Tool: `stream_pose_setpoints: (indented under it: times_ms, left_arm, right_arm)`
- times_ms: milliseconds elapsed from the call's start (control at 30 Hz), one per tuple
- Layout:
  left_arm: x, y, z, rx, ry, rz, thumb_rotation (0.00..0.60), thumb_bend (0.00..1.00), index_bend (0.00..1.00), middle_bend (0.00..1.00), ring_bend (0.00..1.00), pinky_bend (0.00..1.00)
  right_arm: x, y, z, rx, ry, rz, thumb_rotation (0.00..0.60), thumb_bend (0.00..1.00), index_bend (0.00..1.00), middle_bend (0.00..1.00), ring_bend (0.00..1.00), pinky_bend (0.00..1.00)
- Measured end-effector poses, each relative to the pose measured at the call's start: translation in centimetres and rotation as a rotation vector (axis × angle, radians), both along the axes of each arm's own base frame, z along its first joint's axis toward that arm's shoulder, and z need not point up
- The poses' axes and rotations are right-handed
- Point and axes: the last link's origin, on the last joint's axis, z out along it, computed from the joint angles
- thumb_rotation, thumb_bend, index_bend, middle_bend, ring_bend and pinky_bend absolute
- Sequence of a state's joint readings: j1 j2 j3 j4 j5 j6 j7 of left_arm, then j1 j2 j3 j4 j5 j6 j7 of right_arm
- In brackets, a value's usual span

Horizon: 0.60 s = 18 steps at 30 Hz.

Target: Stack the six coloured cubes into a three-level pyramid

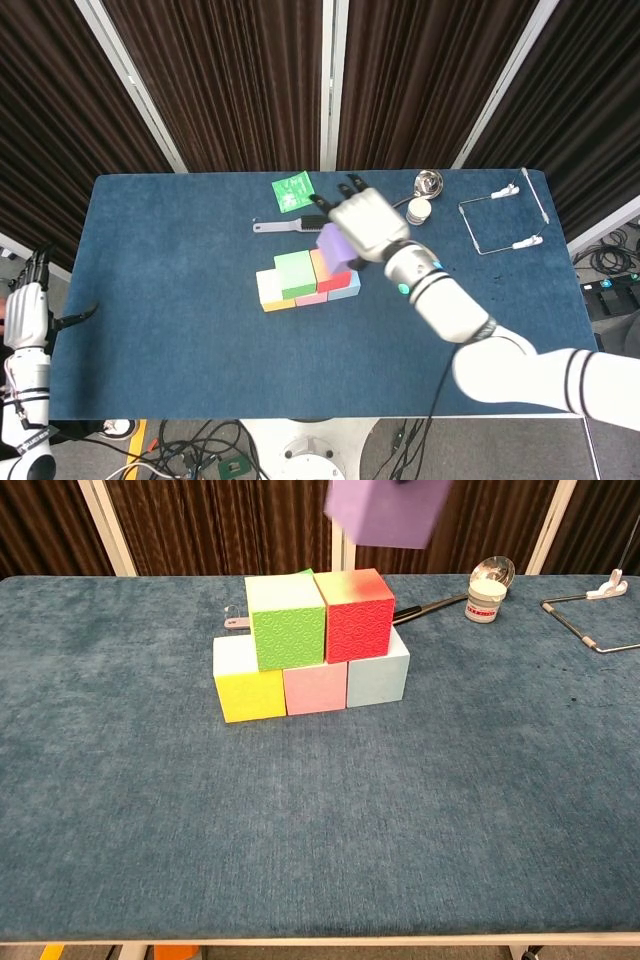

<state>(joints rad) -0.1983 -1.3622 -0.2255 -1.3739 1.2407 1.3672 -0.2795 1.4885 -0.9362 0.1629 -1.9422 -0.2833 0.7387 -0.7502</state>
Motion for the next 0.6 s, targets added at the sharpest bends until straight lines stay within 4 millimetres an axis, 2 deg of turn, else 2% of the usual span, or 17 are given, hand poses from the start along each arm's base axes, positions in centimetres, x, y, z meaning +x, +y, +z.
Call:
stream_pose_setpoints:
  times_ms: [67,200,600]
  left_arm:
    - [-0.3,-0.1,0.2,0.000,0.027,-0.010,0.600,0.14,0.05,0.01,0.00,0.11]
    - [-0.7,-0.3,0.5,-0.008,0.094,-0.027,0.600,0.14,0.05,0.01,0.00,0.11]
    - [-0.8,-0.9,0.5,-0.077,0.326,-0.141,0.600,0.10,0.06,0.01,0.00,0.10]
  right_arm:
    - [1.3,0.1,-0.8,0.007,0.020,-0.001,0.600,0.12,0.00,0.65,0.10,0.00]
    - [2.8,0.1,-2.1,0.017,0.056,-0.018,0.600,0.13,0.00,0.65,0.10,0.00]
    - [4.4,0.2,-5.1,0.028,0.170,-0.044,0.600,0.12,0.00,0.66,0.10,0.00]
